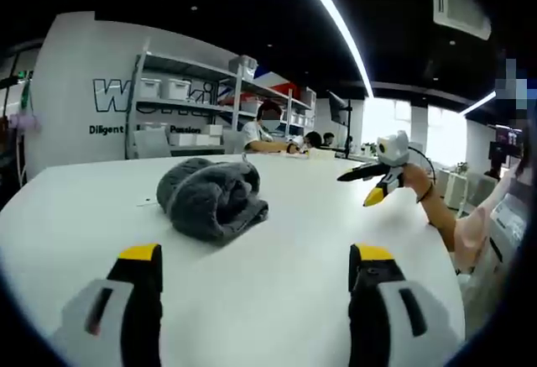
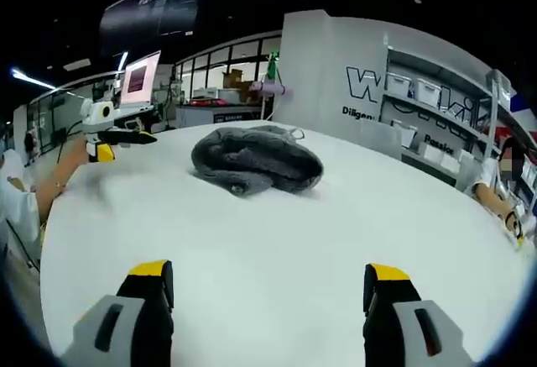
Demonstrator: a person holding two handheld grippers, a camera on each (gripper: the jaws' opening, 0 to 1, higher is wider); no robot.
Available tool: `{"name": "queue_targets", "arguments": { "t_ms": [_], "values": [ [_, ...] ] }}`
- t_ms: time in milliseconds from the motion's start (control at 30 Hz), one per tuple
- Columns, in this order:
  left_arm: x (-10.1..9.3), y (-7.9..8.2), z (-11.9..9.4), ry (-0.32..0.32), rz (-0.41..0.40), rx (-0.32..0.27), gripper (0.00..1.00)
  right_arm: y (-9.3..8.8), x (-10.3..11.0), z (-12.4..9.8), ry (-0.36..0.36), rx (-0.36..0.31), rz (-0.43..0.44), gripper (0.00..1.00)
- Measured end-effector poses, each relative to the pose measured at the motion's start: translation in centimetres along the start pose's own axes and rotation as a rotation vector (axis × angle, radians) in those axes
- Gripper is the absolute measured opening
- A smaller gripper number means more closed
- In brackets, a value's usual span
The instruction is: Fold the towel on the table until its edges align and the towel forms a compact rectangular stack.
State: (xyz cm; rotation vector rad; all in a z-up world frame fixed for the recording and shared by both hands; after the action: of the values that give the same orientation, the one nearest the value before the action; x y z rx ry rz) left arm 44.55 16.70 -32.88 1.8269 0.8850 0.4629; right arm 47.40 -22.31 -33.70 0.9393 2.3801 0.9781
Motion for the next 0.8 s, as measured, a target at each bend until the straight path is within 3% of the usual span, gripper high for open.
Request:
{"name": "queue_targets", "arguments": {
  "t_ms": [800],
  "values": [
    [-0.06,-0.02,-0.05,-0.008,0.007,0.006,0.96,-0.12,0.19,0.42,0.003,0.021,-0.011,0.97]
  ]
}}
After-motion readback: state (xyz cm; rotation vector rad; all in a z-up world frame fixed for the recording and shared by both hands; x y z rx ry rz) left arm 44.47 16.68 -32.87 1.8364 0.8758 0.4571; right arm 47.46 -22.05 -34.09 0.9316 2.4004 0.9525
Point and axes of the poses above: the point that each gripper's makers call its tool centre point, and the gripper's own axes: z roughly forward along the fingers, x roughly to its left, y roughly out of its top, the point moved 6 cm from there along -z, roughly backward along the fingers, and after that the axes turned 15 degrees about x, right-handed, at the moved point
